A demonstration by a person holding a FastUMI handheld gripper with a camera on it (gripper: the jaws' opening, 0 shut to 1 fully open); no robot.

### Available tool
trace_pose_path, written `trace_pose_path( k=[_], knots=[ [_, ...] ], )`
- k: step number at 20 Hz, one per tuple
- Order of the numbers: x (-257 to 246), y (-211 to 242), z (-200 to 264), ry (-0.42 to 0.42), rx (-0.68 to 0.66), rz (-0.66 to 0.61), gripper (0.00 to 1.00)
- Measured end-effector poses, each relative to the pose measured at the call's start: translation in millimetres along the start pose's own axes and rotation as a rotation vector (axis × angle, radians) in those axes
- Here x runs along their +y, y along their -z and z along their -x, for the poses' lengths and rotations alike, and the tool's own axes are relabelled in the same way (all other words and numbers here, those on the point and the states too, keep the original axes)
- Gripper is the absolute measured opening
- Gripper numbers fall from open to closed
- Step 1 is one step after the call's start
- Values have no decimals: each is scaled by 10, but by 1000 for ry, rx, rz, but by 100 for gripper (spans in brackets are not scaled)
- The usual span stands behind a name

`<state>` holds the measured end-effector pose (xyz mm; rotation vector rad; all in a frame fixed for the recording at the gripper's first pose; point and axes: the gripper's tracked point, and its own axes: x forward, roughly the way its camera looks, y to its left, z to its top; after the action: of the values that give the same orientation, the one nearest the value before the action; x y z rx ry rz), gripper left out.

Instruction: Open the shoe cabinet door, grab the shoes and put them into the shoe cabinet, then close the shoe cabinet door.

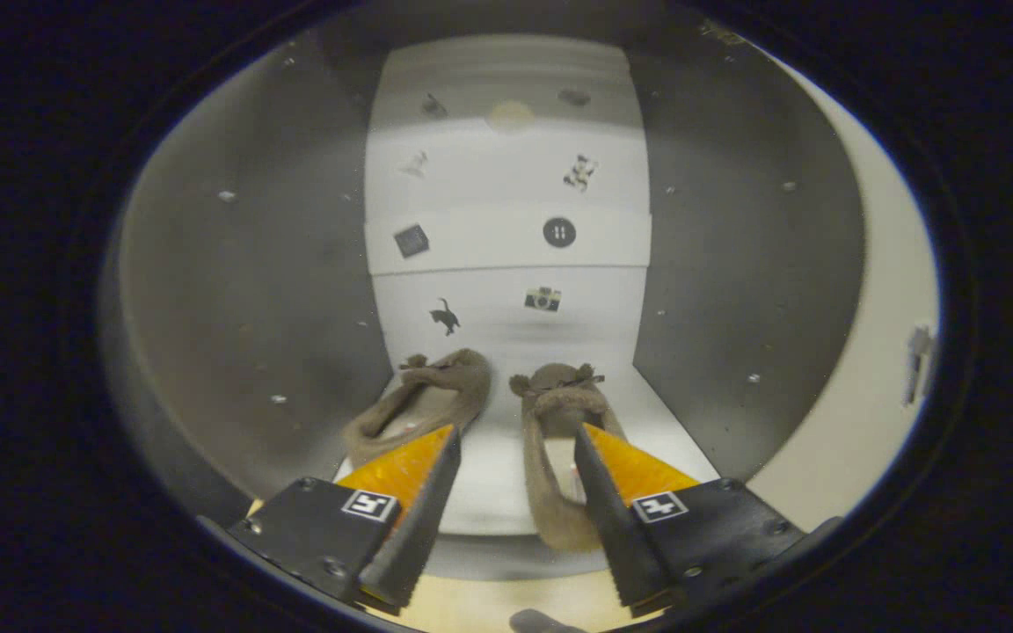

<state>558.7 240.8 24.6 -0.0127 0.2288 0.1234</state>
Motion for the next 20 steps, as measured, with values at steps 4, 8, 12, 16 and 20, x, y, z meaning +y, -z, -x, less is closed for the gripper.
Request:
trace_pose_path(
  k=[4,8,12,16,20],
  knots=[
    [120,106,876,-58,-92,-12,99],
    [155,267,1743,-77,-177,33,98],
    [21,582,2489,-78,-191,46,99],
    [-279,804,3159,-56,-220,55,99],
    [-756,1052,3720,18,-213,24,99]
  ],
)
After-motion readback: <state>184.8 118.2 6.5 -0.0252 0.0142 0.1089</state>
